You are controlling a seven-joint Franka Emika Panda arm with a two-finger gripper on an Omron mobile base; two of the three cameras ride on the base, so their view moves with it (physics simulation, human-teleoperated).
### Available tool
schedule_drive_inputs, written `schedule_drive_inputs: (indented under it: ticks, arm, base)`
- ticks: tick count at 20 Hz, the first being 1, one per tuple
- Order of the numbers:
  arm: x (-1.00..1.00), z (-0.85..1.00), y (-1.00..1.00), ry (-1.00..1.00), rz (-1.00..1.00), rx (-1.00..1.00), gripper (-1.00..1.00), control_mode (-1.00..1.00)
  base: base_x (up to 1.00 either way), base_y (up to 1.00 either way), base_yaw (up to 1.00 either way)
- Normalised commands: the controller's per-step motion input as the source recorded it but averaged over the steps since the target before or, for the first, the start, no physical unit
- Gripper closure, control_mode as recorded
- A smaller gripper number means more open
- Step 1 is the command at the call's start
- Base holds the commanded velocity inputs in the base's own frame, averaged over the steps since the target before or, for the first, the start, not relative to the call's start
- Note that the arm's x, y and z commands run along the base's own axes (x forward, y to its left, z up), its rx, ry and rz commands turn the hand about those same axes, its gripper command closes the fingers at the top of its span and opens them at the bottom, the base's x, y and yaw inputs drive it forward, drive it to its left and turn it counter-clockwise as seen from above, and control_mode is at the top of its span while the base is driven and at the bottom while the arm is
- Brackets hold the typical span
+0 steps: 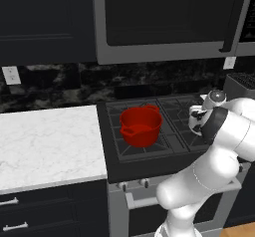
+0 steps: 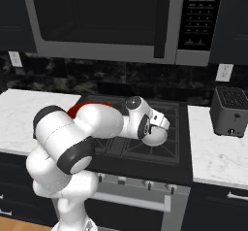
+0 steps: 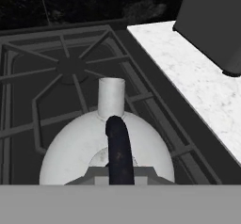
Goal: Pick the kettle from the counter and place it on a stove burner. Then turn the burner on.
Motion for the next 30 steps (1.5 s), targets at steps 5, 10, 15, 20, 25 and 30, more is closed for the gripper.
schedule_drive_inputs:
  ticks: [5,10,15,20,25,30]
  arm:
    - [0.08,-0.05,-0.05,0.0,0.0,0.03,1.0,-1.0]
    - [0.27,0.0,0.0,0.06,0.0,0.0,1.0,-1.0]
    - [0.04,-0.01,0.04,0.01,0.0,0.01,1.0,-1.0]
    - [0.0,-0.12,0.01,0.02,0.0,0.0,1.0,-1.0]
    - [0.0,0.0,0.0,0.0,0.0,0.0,-1.0,-1.0]
    - [0.0,0.01,0.0,0.0,0.0,0.0,-1.0,-1.0]
  base:
    - [0.0,0.0,0.0]
    - [0.0,0.0,0.0]
    - [0.0,0.0,0.0]
    - [0.0,0.0,0.0]
    - [0.0,0.0,0.0]
    - [0.0,0.0,0.0]
